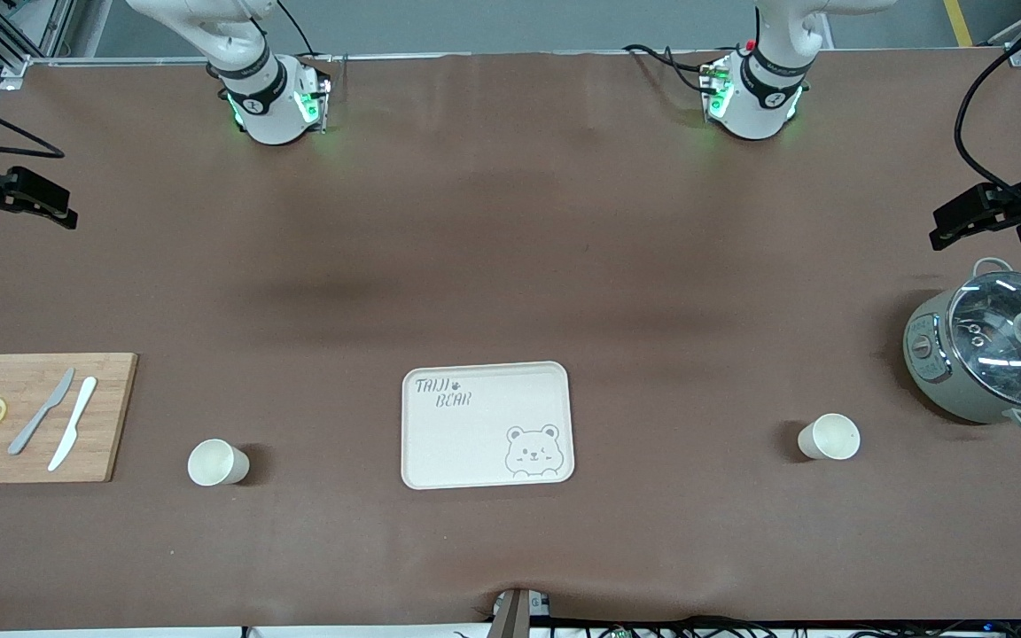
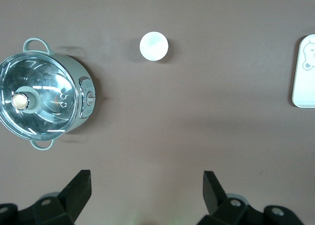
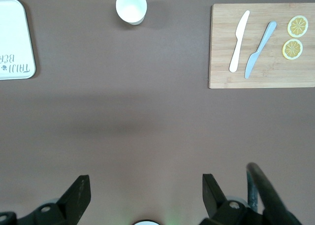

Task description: Place white IKEA cup upright on tray with both arms

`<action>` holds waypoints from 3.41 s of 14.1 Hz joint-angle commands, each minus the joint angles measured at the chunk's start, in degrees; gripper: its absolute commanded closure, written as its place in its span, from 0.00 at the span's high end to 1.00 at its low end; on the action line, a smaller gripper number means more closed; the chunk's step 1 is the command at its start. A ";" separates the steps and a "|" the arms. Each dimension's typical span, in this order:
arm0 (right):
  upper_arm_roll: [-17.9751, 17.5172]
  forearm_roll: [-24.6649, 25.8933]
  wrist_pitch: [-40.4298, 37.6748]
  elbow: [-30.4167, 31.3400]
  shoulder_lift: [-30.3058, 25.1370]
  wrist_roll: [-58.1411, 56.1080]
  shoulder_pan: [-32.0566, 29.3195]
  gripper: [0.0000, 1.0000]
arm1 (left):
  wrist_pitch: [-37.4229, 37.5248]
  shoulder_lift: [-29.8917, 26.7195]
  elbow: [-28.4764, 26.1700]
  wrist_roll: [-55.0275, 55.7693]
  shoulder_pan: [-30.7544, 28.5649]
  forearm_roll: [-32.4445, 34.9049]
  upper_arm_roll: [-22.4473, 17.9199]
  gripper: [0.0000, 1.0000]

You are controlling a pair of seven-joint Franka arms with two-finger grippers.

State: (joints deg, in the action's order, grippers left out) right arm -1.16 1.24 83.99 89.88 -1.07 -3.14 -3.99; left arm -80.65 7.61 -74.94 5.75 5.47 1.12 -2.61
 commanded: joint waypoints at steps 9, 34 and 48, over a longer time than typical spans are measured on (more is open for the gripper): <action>0.02 -0.62 -0.67 -0.59 0.19 0.06 0.12 1.00 | -0.21 -0.49 0.06 0.23 -0.11 1.60 0.32 1.00; 0.11 -1.41 21.56 -9.90 25.92 -2.38 0.47 1.00 | -13.30 13.47 -0.47 -0.48 -0.99 1.95 -0.03 1.00; 0.11 -0.71 43.09 -10.87 41.93 -4.33 1.00 1.00 | -32.46 30.26 -0.56 -6.01 -6.26 0.99 0.06 1.00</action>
State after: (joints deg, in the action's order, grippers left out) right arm -1.10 0.81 125.85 81.11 39.07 -6.55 -3.13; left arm -112.36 36.62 -76.29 -0.11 -0.84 1.30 -3.03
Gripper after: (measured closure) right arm 0.000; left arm 0.000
